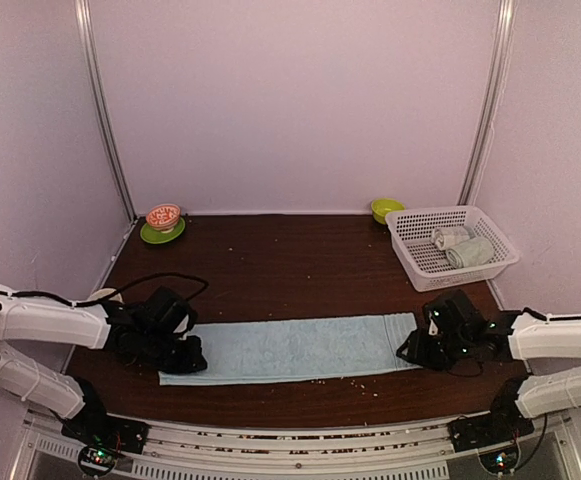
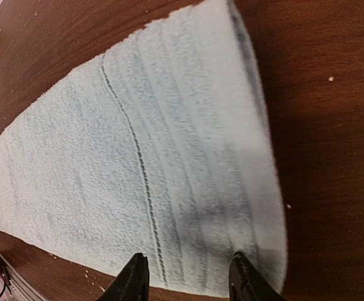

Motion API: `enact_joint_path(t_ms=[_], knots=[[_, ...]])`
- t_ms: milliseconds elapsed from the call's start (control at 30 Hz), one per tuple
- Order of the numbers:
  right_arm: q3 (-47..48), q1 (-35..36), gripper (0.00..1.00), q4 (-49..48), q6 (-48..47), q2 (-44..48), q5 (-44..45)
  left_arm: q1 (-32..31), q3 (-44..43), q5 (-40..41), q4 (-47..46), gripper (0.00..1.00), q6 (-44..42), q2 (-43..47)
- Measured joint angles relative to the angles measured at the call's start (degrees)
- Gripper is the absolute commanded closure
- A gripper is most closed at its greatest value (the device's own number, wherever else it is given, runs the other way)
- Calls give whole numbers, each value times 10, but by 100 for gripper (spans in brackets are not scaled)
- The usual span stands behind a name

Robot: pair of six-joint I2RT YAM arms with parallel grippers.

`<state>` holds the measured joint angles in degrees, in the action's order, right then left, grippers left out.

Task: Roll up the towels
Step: Smooth out the towel at the center of the board.

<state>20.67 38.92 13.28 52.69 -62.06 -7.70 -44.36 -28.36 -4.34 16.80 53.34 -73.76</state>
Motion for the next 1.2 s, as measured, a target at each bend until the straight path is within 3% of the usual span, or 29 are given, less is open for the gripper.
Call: enact_joint_path(t_ms=[67,133,300,467,700,1100,1200], knots=[[11,0,52,53,-6,34,5,-4,-11,0,47,64,-13,18],[43,0,52,98,-19,55,16,-4,-37,0,99,57,-26,33],[170,-10,54,142,-62,44,50,-4,-169,4,155,58,-62,43],[199,-27,59,106,-79,-34,52,-4,-255,6,127,65,-85,-32],[190,-47,64,44,-71,-167,41,-4,-233,12,96,76,-88,-176],[179,-118,63,-60,-34,-257,4,0,-159,43,46,80,-71,-161],[181,-121,59,-68,-32,-259,-2,0,-151,43,37,70,-71,-155]])
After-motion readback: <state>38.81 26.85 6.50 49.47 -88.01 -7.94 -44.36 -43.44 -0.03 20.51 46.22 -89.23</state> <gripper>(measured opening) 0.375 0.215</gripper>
